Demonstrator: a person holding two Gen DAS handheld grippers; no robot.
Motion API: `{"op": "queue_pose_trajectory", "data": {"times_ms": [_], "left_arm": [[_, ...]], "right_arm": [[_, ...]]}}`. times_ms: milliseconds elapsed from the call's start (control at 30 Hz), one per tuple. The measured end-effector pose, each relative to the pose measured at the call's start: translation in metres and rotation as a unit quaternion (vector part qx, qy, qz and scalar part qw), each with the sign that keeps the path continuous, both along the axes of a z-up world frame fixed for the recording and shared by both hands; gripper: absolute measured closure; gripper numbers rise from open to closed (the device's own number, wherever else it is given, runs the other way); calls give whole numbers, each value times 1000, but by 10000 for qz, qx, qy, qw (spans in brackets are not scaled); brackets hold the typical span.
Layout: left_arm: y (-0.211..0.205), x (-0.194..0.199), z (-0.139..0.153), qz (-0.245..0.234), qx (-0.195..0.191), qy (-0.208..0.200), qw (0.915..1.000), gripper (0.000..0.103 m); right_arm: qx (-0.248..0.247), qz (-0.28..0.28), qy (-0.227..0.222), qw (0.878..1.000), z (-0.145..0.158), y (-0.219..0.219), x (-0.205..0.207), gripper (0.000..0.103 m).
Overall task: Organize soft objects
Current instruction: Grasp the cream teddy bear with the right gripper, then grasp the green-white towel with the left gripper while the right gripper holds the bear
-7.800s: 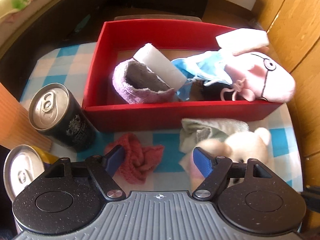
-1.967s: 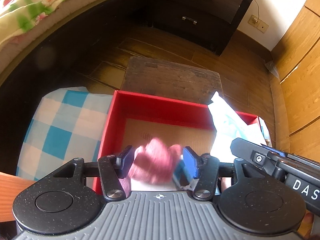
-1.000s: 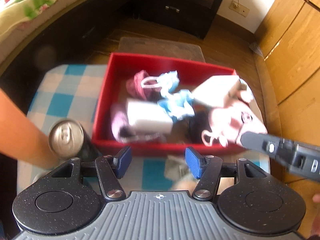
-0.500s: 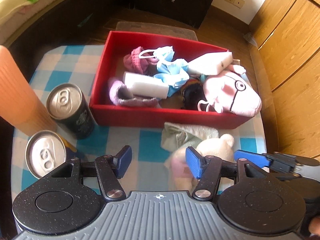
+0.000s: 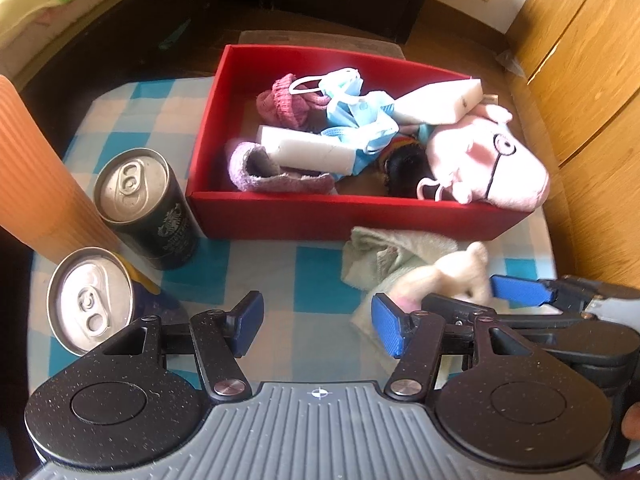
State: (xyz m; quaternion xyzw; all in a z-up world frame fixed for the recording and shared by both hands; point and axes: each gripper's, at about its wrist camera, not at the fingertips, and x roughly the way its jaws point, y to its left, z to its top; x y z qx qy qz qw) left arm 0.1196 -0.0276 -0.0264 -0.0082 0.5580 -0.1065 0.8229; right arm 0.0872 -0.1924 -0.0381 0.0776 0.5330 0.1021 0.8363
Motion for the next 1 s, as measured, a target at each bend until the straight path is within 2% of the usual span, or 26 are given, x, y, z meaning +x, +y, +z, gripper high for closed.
{"op": "queue_pose_trajectory", "data": {"times_ms": [167, 267, 300, 400, 433, 600, 833, 1000], "left_arm": [[-1, -5, -1, -90, 141, -84, 9998, 42], [-4, -8, 0, -153, 267, -197, 9993, 42], [-6, -9, 0, -198, 312, -240, 9990, 42], [-11, -14, 2, -304, 424, -347, 9980, 41], [-13, -15, 2, -335, 446, -368, 9978, 41], [-18, -20, 7, -452, 544, -493, 9963, 40], [-28, -24, 8, -548, 618, -542, 9951, 36], [-38, -18, -11, -489, 343, -178, 9981, 34]], "right_arm": [[41, -4, 85, 10000, -11, 0, 0, 42], [-120, 196, 68, 9997, -15, 3, -3, 43], [-162, 255, 44, 9995, -15, 5, -5, 47], [-160, 313, -25, 9994, -10, 2, -9, 69], [-38, 268, 6, 9996, -8, -3, -9, 71], [270, 118, 53, 9996, -4, -24, -16, 77], [642, -134, -58, 9978, 10, -54, -33, 78], [726, -423, -105, 9964, 14, -78, -49, 78]]}}
